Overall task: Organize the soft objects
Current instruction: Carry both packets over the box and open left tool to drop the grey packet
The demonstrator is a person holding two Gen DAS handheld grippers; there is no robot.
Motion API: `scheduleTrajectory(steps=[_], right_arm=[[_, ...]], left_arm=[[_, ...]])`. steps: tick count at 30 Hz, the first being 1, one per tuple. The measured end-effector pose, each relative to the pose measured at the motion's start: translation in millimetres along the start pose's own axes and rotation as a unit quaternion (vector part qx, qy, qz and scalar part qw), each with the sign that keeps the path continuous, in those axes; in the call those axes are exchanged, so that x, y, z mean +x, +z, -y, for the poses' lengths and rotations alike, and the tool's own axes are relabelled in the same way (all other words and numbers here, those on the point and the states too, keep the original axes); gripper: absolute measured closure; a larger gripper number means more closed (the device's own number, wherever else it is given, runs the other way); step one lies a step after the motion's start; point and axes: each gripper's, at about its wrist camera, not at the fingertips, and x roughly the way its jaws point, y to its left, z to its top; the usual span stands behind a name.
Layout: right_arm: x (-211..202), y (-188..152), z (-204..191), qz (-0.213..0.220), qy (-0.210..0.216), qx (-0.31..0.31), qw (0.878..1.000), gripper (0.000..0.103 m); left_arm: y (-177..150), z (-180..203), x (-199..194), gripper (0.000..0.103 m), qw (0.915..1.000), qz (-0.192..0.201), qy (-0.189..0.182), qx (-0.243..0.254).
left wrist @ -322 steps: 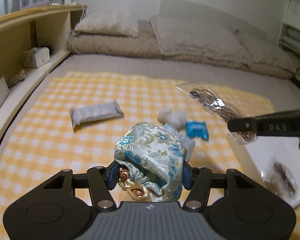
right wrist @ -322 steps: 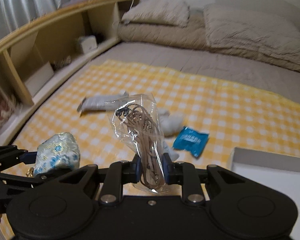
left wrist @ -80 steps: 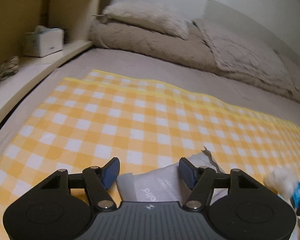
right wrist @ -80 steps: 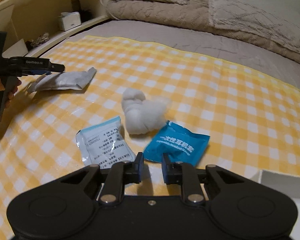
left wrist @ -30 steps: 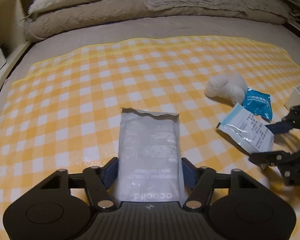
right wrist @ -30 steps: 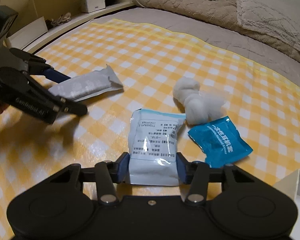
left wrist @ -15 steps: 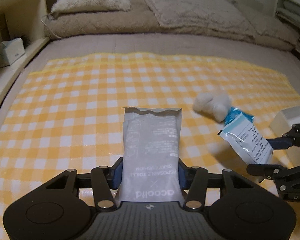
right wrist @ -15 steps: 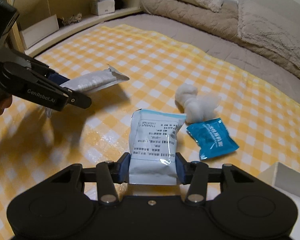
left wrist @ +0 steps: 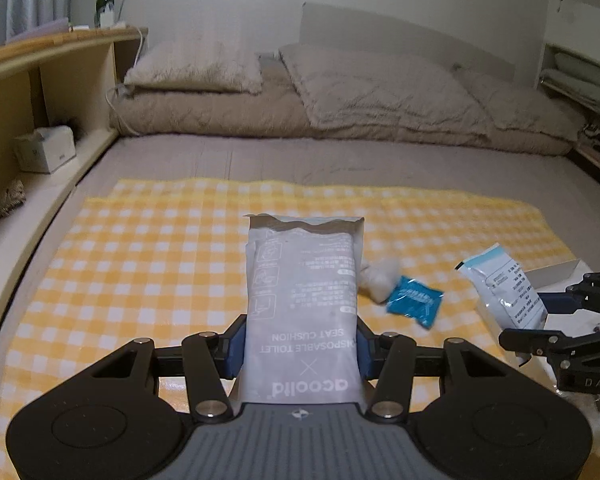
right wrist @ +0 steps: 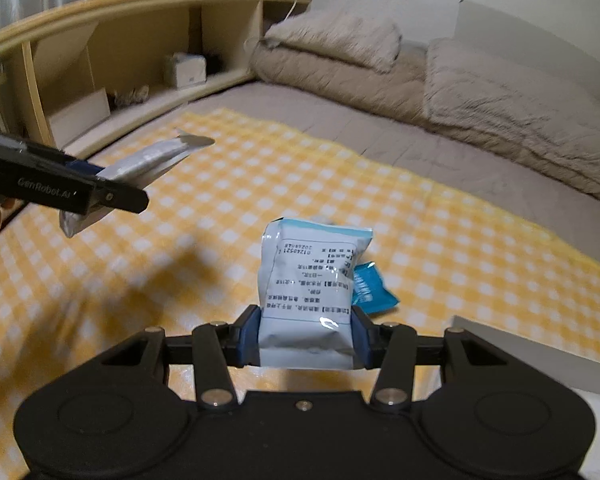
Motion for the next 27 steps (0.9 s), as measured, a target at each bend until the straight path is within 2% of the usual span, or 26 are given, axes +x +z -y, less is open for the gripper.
scheduleTrajectory(steps=[8, 13, 18, 27], right_arm=[[-52.0, 2.8, 9.1, 0.041, -0.013, 0.017, 0.999, 0.055], [-88.5, 1.2, 22.3, 0.07, -0.027, 0.038, 0.996, 0.055], [-116.5, -7.5, 38.4, 0.08, -0.045, 0.056, 0.994, 0.055], [-144.9, -29.1, 65.6, 0.069, -0.084, 0.08, 0.991, 0.055]], left_arm=[[6.0, 24.2, -47.8, 0.051, 0.9988, 0.047, -0.006, -0.016], [10.7, 45.5, -63.9, 0.051, 0.9975, 0.064, -0.019, -0.024], [11.5, 78.8, -66.0, 0.051, 0.9968, 0.067, -0.039, -0.02], [9.9, 149.4, -44.4, 0.051, 0.9937, 0.052, -0.096, -0.026]])
